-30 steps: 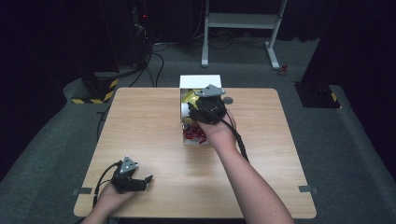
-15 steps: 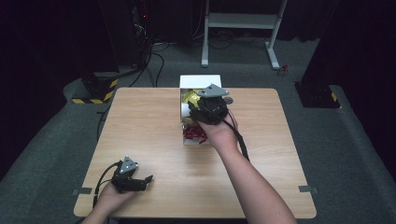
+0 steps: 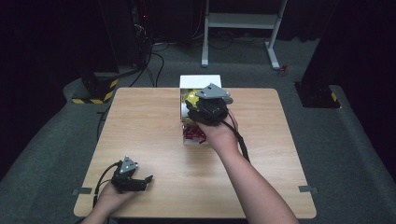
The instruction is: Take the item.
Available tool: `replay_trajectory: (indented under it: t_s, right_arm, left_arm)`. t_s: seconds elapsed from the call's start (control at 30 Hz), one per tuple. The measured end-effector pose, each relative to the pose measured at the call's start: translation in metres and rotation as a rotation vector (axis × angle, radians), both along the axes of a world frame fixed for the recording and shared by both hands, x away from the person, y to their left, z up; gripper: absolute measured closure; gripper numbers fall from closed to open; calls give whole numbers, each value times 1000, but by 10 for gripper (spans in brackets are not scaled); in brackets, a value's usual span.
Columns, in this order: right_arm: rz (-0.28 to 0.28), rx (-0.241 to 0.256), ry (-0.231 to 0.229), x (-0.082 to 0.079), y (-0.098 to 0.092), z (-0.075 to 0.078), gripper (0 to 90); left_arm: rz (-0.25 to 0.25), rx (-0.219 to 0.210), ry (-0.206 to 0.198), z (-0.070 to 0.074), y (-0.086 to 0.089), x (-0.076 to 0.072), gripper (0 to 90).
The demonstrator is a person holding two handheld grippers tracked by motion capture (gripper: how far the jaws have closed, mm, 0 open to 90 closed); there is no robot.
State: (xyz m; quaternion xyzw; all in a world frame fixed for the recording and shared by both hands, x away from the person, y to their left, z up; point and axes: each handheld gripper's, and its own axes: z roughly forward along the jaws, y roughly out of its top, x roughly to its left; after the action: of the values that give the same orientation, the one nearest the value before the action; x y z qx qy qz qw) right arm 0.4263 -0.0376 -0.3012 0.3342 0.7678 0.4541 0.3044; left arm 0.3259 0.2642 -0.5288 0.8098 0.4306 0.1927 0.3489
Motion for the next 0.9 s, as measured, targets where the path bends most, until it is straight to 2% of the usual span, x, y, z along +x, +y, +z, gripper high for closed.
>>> replay_trajectory:
  t_s: [0.47,0.9]
  right_arm:
    - [-11,20,-34,-18,-17,7,405]
    - [-41,45,-40,-32,-51,4,405]
  left_arm:
    - [-3,7,1,0,0,0,145]
    - [0,3,6,0,0,0,146]
